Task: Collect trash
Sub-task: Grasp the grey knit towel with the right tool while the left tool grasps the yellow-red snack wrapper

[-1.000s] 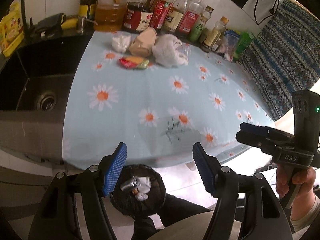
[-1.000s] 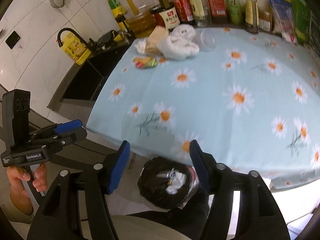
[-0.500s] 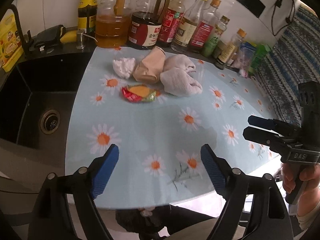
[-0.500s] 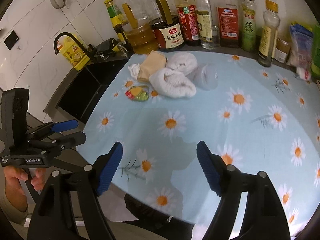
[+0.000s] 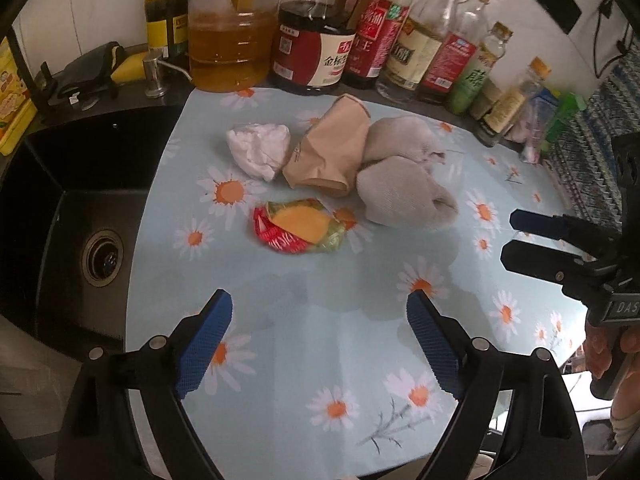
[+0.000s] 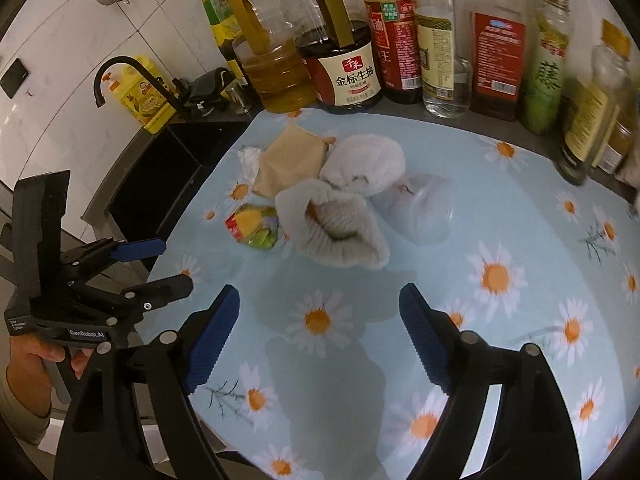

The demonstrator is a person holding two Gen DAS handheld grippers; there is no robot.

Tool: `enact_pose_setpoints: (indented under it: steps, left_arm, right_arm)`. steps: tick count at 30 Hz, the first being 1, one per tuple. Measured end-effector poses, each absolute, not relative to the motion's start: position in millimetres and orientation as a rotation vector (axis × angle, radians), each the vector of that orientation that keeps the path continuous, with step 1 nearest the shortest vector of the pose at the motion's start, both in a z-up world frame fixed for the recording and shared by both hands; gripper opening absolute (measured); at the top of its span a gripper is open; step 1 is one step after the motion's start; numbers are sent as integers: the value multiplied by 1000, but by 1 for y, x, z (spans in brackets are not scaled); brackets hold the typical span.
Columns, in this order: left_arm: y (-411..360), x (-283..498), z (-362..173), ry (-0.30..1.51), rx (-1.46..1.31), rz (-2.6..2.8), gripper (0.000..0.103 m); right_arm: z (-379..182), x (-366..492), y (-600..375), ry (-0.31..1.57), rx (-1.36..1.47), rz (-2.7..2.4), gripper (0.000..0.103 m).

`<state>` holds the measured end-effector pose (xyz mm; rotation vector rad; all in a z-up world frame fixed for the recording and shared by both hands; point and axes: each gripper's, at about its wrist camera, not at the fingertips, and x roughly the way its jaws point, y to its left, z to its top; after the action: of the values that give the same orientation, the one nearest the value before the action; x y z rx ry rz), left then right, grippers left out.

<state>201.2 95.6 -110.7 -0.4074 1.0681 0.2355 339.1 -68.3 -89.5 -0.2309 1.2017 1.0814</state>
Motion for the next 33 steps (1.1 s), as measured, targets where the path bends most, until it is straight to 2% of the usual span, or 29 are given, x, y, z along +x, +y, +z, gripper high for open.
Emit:
enact_pose_setpoints:
  steps: [28,31,33]
  left_arm:
    - [124,273,-169,1195,-390,272,84]
    - [124,276,-171,1198,-383,267,76]
    - [123,279,-171,1197,-373,266,74]
  right_arm:
    - [-149,381,-22,1347,-220,1168,81]
    - [-149,379,-19,1341,-224,1185,71]
    - [-148,377,-18,1340,-232,1193,57]
